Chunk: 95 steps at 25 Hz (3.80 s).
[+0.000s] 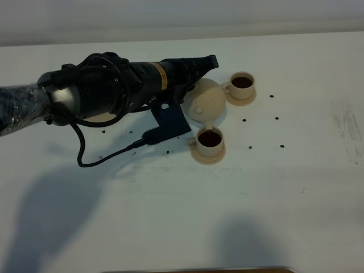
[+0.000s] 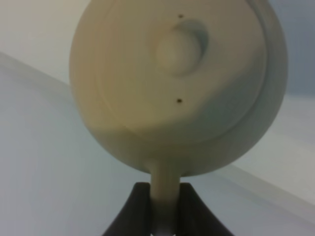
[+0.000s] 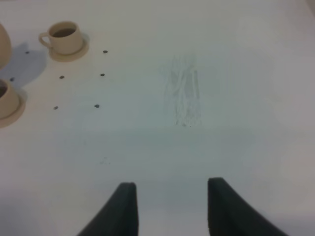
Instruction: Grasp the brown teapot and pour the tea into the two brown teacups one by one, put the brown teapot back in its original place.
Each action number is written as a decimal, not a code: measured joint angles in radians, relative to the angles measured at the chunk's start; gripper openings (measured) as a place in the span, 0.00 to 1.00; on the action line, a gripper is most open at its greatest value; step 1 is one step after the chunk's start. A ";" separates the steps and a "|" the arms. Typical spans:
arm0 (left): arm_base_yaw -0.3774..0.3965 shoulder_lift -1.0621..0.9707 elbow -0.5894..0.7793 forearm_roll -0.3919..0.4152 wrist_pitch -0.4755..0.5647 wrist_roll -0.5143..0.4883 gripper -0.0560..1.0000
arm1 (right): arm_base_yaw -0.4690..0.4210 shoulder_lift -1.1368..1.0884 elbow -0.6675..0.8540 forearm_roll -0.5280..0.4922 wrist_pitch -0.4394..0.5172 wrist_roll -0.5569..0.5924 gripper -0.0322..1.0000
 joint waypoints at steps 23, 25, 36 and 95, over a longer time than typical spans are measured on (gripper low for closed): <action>0.000 0.000 0.000 0.031 -0.014 -0.001 0.13 | 0.000 0.000 0.000 0.000 0.000 0.000 0.37; 0.000 0.000 0.000 0.032 -0.014 -0.001 0.13 | 0.000 0.000 0.000 0.000 0.000 0.000 0.37; 0.000 0.000 0.000 0.032 -0.017 -0.001 0.13 | 0.000 0.000 0.000 0.000 0.000 0.000 0.37; 0.108 -0.167 0.406 -0.543 0.262 -1.194 0.13 | 0.000 0.000 0.000 0.000 0.000 0.000 0.37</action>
